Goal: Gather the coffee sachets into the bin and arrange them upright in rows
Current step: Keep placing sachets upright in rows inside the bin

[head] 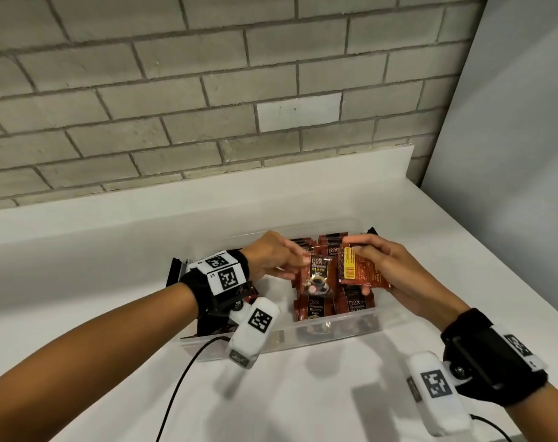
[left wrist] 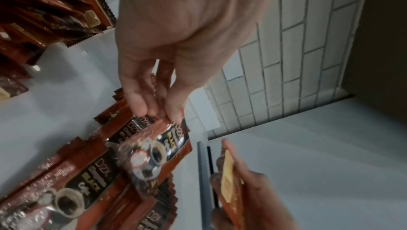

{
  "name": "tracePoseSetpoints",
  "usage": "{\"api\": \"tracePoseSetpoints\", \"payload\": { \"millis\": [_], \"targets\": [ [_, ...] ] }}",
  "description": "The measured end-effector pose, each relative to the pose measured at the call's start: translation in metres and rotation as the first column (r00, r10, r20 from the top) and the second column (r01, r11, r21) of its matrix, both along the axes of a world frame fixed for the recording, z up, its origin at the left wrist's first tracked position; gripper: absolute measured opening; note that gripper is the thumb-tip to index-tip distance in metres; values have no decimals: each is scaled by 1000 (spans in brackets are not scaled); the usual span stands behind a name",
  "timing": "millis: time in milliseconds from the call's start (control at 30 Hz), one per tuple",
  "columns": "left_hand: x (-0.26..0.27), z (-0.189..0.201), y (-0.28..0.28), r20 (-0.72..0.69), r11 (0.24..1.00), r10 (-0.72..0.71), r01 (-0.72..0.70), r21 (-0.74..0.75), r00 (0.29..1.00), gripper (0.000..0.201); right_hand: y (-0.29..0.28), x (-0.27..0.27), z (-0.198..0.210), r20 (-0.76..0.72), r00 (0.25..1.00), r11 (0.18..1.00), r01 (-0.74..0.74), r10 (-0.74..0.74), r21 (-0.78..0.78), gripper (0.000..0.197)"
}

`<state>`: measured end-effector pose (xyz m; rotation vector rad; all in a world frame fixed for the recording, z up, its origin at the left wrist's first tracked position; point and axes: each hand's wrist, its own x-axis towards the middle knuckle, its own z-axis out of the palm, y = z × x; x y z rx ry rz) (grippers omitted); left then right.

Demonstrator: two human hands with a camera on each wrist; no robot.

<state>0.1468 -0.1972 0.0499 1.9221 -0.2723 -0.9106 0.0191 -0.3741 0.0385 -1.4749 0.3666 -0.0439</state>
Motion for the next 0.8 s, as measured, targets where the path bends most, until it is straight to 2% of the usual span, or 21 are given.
{"api": "tracePoseSetpoints", "payload": {
  "millis": [167, 300, 400, 467, 533, 600, 700, 767, 800],
  "targets": [
    [3, -9, -7, -79, 961, -147, 162, 224, 986, 16, -7, -4, 1, -14, 1000, 995, 12, -11, 98, 34],
    [-2, -18, -15, -108, 868, -268, 289, 403, 957, 25, -7, -5, 2, 6, 1000, 985, 17, -18, 171, 35],
    [-3, -20, -18, -107, 829, -339, 350, 436, 935, 31, -7, -7, 1, 28, 1000, 975, 1, -8, 221, 38],
    [-3, -16, -18, -56, 816, -374, 357, 454, 926, 33, -6, -8, 0, 36, 999, 971, -4, -5, 239, 38],
    [-2, -10, -18, 19, 837, -375, 329, 437, 927, 33, -6, -8, 0, 47, 999, 972, -6, -5, 234, 37],
    [1, -3, -17, 94, 892, -328, 275, 359, 940, 33, -5, -8, 0, 49, 999, 980, 8, -18, 198, 35],
    [0, 10, -12, 226, 972, -222, 198, 127, 948, 28, -3, -6, 1, 6, 999, 994, 35, -35, 101, 33],
    [-2, 17, -9, 376, 967, -244, 253, 25, 894, 27, -1, -4, 0, -35, 999, 998, 32, -30, 58, 33],
    [-4, 20, -7, 468, 951, -290, 306, 43, 835, 35, -1, -2, 0, -53, 998, 998, 32, -29, 46, 33]
  ]
}}
